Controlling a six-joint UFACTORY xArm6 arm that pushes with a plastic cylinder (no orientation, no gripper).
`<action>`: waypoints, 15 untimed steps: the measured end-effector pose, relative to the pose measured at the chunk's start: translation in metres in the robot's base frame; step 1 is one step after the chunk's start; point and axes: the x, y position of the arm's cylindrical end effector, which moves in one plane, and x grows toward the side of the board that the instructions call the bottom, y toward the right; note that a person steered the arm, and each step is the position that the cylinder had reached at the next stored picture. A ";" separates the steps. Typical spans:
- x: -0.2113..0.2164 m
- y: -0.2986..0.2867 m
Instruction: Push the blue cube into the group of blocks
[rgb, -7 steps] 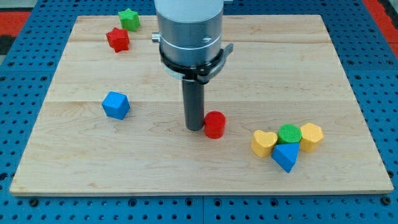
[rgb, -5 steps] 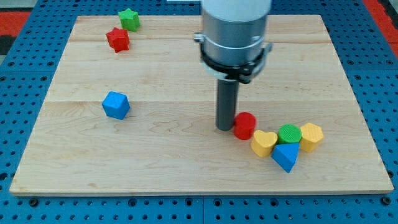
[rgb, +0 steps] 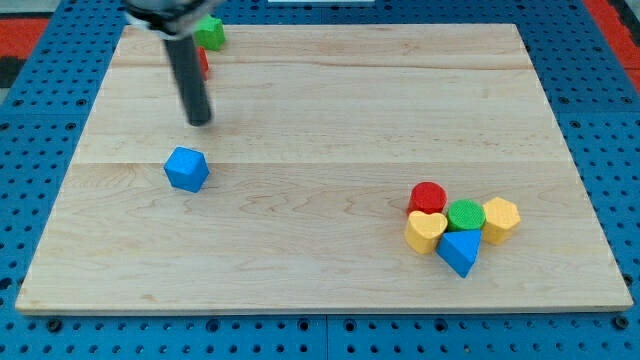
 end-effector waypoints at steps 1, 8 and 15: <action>0.053 -0.012; 0.099 0.089; 0.087 0.144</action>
